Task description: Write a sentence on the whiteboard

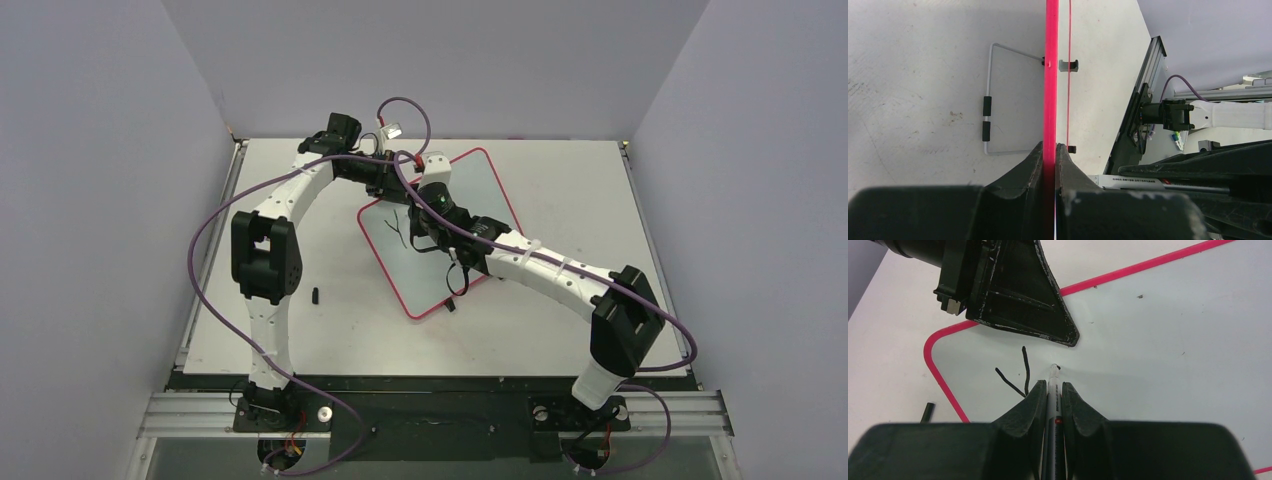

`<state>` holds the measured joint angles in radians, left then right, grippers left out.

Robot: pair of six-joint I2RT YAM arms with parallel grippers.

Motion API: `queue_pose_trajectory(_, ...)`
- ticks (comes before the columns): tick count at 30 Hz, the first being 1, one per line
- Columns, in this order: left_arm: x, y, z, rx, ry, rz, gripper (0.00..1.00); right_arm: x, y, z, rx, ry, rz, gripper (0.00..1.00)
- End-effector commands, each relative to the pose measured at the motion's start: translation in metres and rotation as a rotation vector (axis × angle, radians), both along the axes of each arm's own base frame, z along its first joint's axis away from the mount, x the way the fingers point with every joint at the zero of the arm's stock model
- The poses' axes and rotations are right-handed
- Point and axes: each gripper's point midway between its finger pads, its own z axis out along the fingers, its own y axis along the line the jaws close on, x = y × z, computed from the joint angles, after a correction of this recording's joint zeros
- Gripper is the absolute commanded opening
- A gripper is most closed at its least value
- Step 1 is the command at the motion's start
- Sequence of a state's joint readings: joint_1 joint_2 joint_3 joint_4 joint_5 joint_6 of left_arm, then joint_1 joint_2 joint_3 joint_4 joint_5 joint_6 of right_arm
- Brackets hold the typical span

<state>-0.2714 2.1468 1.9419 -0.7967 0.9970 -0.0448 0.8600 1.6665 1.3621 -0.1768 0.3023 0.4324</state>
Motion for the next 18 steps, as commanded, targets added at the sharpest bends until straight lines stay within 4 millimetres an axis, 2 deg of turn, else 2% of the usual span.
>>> queue_pose_trajectory(1,0.004,-0.005,0.023,0.041,-0.142,-0.006,0.00,-0.004,0.013,0.006,0.050,-0.010,0.024,0.00)
queue_pose_trajectory(10,0.006,-0.004,0.024,0.047,-0.148,-0.001,0.00,-0.023,0.012,-0.015,0.039,0.026,0.040,0.00)
queue_pose_trajectory(18,0.006,-0.005,0.023,0.045,-0.146,-0.003,0.00,-0.029,-0.005,-0.024,0.015,0.031,0.003,0.00)
